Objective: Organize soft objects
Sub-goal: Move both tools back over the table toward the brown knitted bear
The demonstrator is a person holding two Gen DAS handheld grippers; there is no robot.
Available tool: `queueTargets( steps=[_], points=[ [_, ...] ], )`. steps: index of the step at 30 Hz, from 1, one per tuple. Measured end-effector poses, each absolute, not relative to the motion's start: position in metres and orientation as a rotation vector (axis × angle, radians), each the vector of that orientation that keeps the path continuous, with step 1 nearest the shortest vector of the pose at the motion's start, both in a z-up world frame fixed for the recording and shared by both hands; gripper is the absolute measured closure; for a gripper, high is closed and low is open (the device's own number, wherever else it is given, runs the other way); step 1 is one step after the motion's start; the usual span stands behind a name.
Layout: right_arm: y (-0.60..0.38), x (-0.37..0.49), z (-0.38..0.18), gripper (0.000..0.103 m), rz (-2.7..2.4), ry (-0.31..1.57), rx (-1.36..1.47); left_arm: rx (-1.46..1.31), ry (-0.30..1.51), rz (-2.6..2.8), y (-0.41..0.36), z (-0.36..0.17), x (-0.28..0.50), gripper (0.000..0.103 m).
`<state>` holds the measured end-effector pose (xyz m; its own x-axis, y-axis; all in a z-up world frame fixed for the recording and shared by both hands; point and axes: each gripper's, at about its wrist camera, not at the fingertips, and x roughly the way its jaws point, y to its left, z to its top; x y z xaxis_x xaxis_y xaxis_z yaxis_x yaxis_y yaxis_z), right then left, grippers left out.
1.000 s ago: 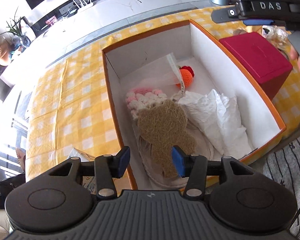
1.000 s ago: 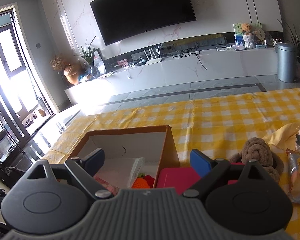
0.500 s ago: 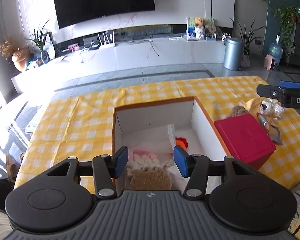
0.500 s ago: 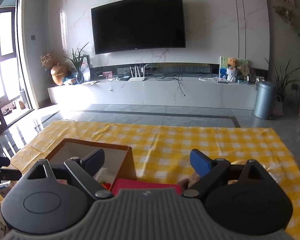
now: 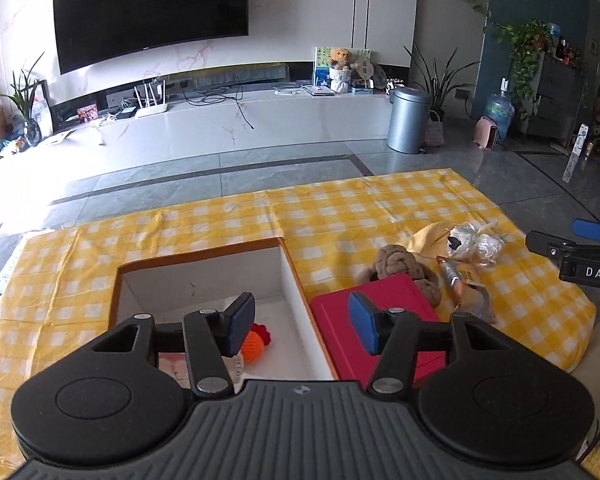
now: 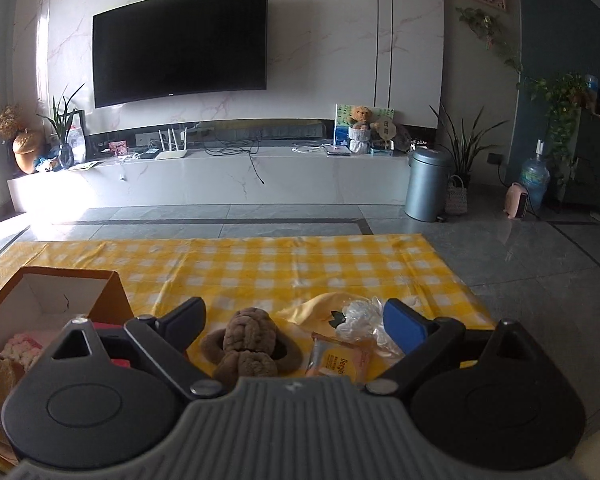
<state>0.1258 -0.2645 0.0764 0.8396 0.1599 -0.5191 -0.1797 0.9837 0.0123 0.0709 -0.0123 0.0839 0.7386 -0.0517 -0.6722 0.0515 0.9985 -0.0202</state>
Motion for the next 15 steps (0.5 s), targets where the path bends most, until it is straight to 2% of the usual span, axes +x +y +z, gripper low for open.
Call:
queueTargets(
  steps=[7, 8, 15],
  points=[
    [-0.282, 0.174, 0.019, 0.008, 0.121, 0.710, 0.080, -0.015, 0.818, -0.079, -0.048, 0.061, 0.112, 0.039],
    [-0.282, 0.183, 0.007, 0.006, 0.090, 0.735, 0.082, -0.010, 0.833, -0.089, -0.052, 0.058, 0.119, 0.039],
    [-0.286, 0.243, -0.066, 0.006, 0.032, 0.918, 0.087, 0.015, 0.932, -0.183, -0.085, 0.038, 0.178, 0.039]
  ],
)
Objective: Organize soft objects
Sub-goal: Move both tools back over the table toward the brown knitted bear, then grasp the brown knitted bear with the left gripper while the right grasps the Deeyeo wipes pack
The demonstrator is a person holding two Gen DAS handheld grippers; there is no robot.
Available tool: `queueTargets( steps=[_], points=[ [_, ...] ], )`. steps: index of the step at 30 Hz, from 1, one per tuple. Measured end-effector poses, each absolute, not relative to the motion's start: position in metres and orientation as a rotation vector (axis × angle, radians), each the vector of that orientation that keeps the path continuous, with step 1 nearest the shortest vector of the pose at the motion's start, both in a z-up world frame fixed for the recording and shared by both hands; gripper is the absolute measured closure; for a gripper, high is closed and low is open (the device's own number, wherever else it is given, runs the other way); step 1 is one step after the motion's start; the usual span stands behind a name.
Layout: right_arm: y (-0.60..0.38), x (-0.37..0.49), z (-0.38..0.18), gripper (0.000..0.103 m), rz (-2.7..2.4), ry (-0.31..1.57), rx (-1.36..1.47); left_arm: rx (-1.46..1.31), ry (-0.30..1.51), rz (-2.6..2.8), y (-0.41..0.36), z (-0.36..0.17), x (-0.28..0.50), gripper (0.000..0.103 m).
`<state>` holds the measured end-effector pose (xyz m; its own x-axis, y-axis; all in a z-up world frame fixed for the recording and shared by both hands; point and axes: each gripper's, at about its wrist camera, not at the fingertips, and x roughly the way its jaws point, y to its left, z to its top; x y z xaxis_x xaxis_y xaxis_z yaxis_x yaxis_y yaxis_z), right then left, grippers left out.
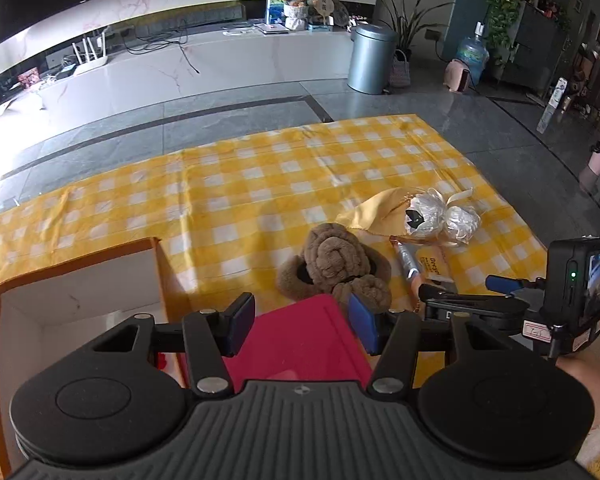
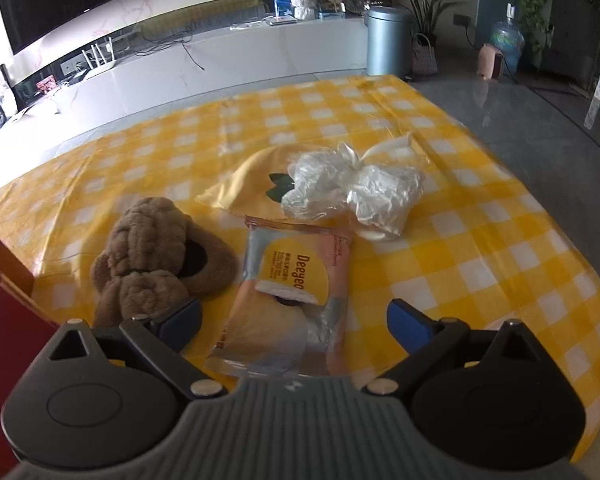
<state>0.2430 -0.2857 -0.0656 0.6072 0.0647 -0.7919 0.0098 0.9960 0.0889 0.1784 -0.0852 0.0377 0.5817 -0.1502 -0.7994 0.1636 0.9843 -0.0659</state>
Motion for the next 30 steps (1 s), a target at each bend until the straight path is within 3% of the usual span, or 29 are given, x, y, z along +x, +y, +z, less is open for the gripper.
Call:
queueTargets(
  steps=[6, 16, 21, 23, 25, 30],
  points=[
    [-0.297, 0.263, -0.085, 0.006, 0.050, 0.946, 0.201, 0.200, 1.020, -0.144, -0.118, 0.012, 0.221, 0.039],
    [-0.293, 0.274, -0.104, 0.004, 0.071, 1.000, 0.087, 0.188, 1.185, -0.109, -0.150, -0.014, 0.271, 0.039],
    [-0.284, 0.272, -0.104, 0.015, 0.071, 1.005, -0.021, 0.156, 1.250, -0.093, -0.156, -0.025, 0.289, 0.038],
    [-0.282, 0.270, -0.103, 0.027, 0.082, 1.007, -0.039, 0.152, 1.288, -0.089, -0.160, -0.033, 0.294, 0.036],
    [-0.285, 0.268, -0.100, 0.032, 0.091, 1.007, -0.027, 0.154, 1.326, -0.075, -0.164, -0.044, 0.299, 0.036],
    [-0.288, 0.266, -0.099, 0.033, 0.099, 1.009, -0.024, 0.138, 1.385, -0.066, -0.174, -0.064, 0.308, 0.036]
  ],
)
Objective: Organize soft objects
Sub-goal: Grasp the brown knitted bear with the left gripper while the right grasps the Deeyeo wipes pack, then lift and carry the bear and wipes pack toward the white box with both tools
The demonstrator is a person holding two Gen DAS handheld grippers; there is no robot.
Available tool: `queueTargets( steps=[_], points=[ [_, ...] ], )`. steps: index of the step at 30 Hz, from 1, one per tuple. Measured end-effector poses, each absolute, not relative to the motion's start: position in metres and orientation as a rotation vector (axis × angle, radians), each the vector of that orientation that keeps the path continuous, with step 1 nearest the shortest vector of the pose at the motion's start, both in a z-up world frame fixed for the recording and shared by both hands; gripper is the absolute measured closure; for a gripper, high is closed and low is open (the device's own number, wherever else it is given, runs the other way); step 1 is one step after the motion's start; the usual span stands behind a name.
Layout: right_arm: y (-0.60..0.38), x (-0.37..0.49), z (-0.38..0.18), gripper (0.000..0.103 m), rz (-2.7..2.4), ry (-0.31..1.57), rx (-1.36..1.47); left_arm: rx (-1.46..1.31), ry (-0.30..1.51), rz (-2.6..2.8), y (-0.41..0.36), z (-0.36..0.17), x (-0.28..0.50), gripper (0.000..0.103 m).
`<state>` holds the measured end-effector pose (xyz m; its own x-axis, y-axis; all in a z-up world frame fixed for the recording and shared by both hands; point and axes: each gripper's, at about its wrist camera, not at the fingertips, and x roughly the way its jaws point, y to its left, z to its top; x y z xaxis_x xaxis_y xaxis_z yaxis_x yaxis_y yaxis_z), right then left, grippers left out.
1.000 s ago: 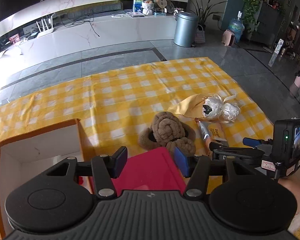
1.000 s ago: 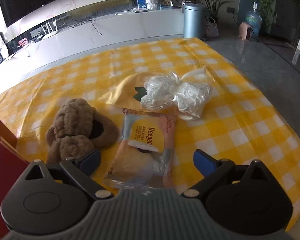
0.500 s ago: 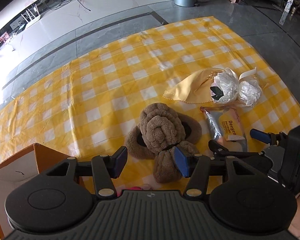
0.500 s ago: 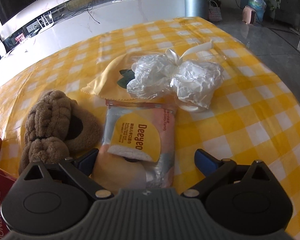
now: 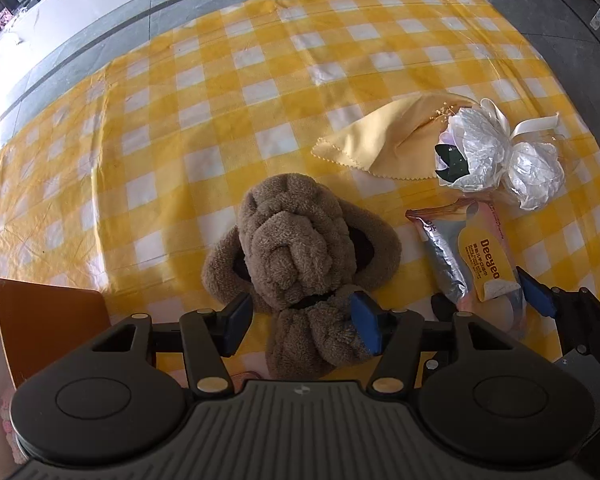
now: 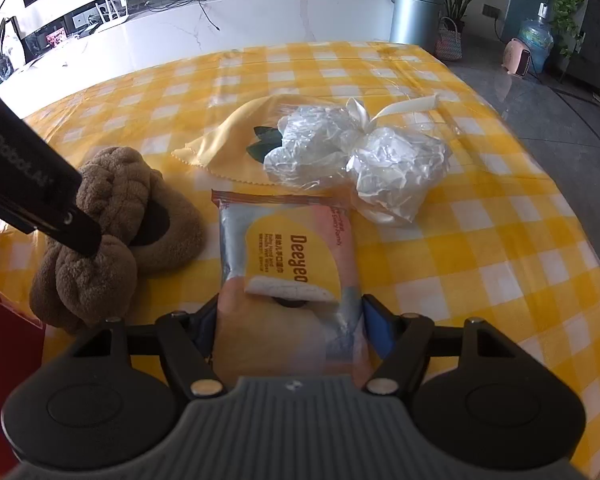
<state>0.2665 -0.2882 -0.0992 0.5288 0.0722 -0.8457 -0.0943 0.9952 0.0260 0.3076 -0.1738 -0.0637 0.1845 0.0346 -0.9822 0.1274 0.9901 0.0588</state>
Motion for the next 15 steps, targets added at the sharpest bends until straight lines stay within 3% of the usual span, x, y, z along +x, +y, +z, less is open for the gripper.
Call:
queueTargets(
  steps=[15],
  points=[
    [-0.292, 0.269, -0.100, 0.032, 0.103, 1.015, -0.016, 0.223, 1.464, 0.034, -0.199, -0.106, 0.327, 0.023]
  ],
)
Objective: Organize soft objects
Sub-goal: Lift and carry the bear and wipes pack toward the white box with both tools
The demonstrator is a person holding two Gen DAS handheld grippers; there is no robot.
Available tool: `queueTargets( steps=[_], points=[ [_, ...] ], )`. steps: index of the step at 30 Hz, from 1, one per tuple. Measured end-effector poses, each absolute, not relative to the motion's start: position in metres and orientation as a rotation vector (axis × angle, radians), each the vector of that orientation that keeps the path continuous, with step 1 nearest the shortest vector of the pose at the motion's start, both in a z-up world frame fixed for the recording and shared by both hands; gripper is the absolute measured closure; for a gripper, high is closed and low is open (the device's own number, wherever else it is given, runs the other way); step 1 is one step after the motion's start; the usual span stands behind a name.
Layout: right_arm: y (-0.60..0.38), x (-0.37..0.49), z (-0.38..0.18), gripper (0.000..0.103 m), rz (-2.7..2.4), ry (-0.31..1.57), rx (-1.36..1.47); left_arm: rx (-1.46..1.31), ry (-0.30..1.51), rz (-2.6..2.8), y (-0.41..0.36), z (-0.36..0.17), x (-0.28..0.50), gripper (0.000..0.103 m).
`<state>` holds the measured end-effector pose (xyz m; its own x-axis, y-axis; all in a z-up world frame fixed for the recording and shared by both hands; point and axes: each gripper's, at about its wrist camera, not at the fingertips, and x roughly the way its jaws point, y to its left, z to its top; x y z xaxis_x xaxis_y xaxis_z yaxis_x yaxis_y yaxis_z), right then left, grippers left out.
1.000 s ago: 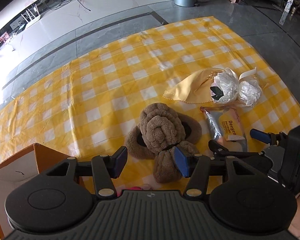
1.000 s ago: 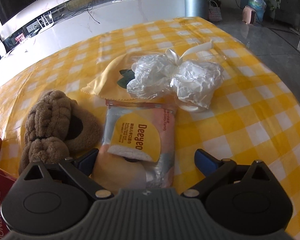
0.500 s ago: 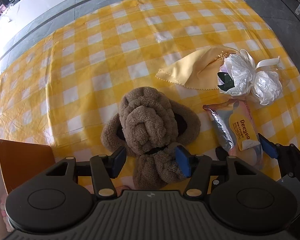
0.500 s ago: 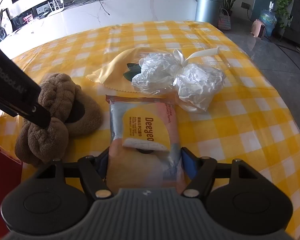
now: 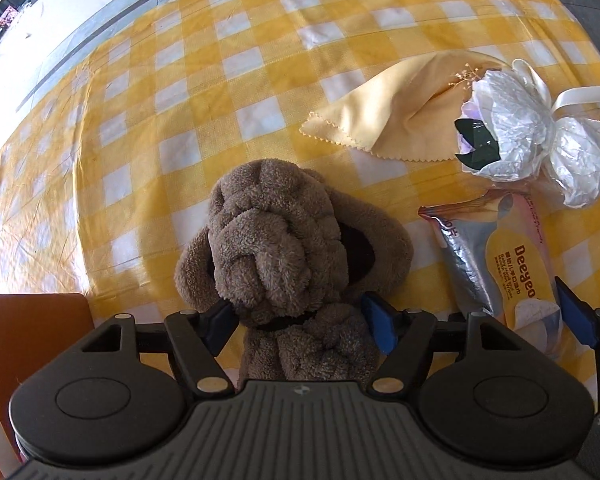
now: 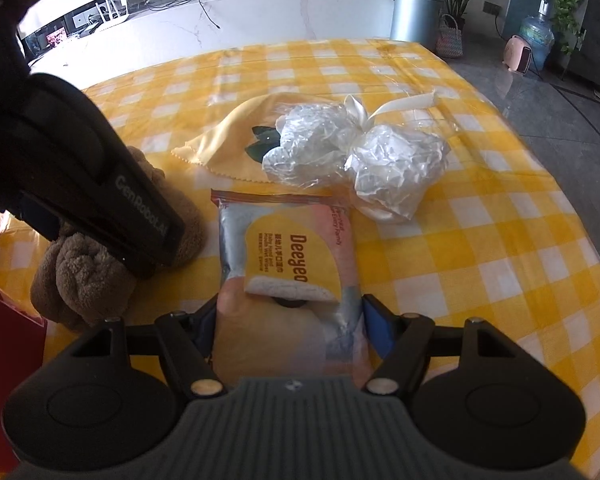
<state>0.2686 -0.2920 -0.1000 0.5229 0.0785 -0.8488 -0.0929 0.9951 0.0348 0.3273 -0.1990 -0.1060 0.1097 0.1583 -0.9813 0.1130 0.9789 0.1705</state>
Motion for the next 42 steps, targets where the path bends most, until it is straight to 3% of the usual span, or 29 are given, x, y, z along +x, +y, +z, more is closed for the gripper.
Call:
queueTargets(
  steps=[2, 12, 23, 42],
  points=[
    [-0.292, 0.268, -0.100, 0.032, 0.103, 1.016, -0.017, 0.205, 1.468, 0.054, -0.197, -0.111, 0.328, 0.021],
    [-0.293, 0.268, -0.100, 0.032, 0.109, 1.015, -0.019, 0.226, 1.454, 0.042, -0.198, -0.108, 0.324, 0.044],
    [-0.311, 0.261, -0.094, 0.050, 0.122, 1.001, 0.061, 0.243, 1.387, -0.013, -0.197, -0.076, 0.300, 0.046],
    [-0.348, 0.240, -0.070, 0.051, 0.249, 0.897, 0.408, -0.135, 1.230, -0.298, -0.116, 0.030, 0.224, 0.046]
  ],
)
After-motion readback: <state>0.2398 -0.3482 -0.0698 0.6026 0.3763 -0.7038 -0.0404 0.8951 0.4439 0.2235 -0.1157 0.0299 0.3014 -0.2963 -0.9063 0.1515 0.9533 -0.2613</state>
